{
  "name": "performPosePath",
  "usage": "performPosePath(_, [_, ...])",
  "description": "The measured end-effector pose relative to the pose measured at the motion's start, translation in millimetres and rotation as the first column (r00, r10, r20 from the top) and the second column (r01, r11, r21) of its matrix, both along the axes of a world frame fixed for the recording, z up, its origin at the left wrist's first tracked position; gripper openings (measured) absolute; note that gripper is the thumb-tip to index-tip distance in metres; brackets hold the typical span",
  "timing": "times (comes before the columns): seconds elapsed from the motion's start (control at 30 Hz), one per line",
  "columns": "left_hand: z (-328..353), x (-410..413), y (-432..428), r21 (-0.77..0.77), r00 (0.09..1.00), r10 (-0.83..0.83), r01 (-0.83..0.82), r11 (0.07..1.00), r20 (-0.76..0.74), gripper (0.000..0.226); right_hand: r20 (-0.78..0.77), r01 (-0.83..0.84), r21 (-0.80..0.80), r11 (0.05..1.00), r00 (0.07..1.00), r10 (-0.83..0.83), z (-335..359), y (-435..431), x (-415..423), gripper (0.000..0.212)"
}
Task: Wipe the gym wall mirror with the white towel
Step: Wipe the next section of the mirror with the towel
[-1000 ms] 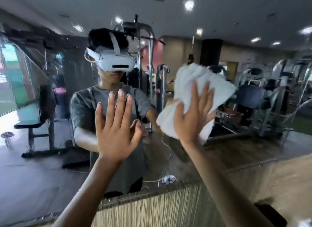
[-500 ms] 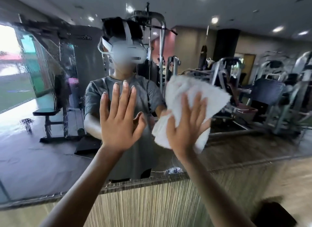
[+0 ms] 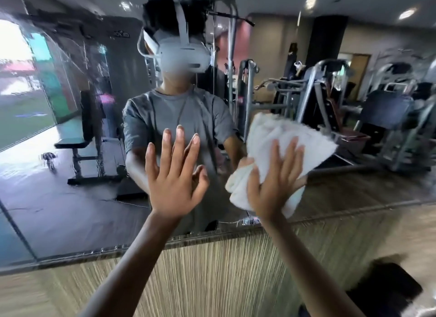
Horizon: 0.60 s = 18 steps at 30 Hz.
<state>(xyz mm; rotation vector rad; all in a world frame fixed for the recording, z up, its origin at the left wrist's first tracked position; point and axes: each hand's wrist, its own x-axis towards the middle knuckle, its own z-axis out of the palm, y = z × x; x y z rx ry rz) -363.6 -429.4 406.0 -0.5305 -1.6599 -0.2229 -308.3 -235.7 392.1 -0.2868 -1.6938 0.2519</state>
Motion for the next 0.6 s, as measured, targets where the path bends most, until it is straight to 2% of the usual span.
performPosePath(0.03, [1,-1,-1,-0.007,1.000,-0.001,0.001,1.000,-0.010,0.067,0.067,-0.005,0.136,0.991,0.998,-0.004,-20,-2,2,0.061])
performPosePath(0.1, [2,-2,-3,-0.016,1.000,-0.017,0.017,1.000,-0.020,0.066,0.173,-0.032,0.426,0.904,0.984,-0.047,-61,16,9,0.053])
performPosePath(0.13, [2,-2,-3,-0.019,0.999,-0.028,0.027,0.999,-0.020,0.065,0.206,-0.058,0.521,0.852,0.977,-0.060,-75,31,13,0.052])
performPosePath(0.17, [1,-1,-3,-0.016,0.999,-0.032,0.031,0.999,-0.015,0.065,0.229,-0.079,0.550,0.831,0.972,-0.059,-83,47,18,0.052])
performPosePath(0.2, [0,-1,-3,-0.012,1.000,-0.024,0.023,1.000,-0.013,0.065,0.227,-0.074,0.509,0.857,0.973,-0.051,-82,61,21,0.052])
performPosePath(0.23, [1,-1,-2,-0.008,1.000,-0.010,0.010,1.000,-0.013,0.066,0.185,-0.036,0.399,0.916,0.982,-0.042,-74,70,22,0.050])
performPosePath(0.3, [2,0,2,0.004,1.000,0.002,-0.002,1.000,-0.005,0.067,0.050,0.062,0.031,0.998,0.997,-0.063,-39,68,17,0.056])
performPosePath(0.33, [2,1,2,0.009,1.000,-0.003,0.003,1.000,0.004,0.068,-0.007,0.068,-0.143,0.987,0.998,-0.069,-21,58,12,0.061])
performPosePath(0.37, [2,1,3,0.013,1.000,-0.009,0.009,1.000,0.007,0.068,-0.046,0.055,-0.247,0.967,0.997,-0.068,-7,42,7,0.065])
performPosePath(0.4, [1,1,3,0.015,1.000,-0.010,0.010,1.000,0.009,0.068,-0.055,0.043,-0.272,0.961,0.997,-0.060,-1,24,3,0.068])
performPosePath(0.43, [1,1,2,0.015,1.000,-0.008,0.008,1.000,0.012,0.067,-0.041,0.023,-0.229,0.973,0.999,-0.033,-5,9,1,0.069])
performPosePath(0.5, [1,0,1,0.009,1.000,-0.010,0.010,1.000,0.007,0.064,0.063,-0.038,0.019,0.999,0.997,0.037,-35,-10,3,0.062])
performPosePath(0.53, [1,0,0,0.003,1.000,-0.016,0.016,1.000,0.003,0.063,0.140,-0.050,0.200,0.979,0.990,0.022,-55,-9,7,0.056])
performPosePath(0.6, [1,0,-2,-0.012,1.000,-0.023,0.023,1.000,-0.003,0.062,0.238,-0.078,0.493,0.866,0.970,-0.048,-86,15,16,0.052])
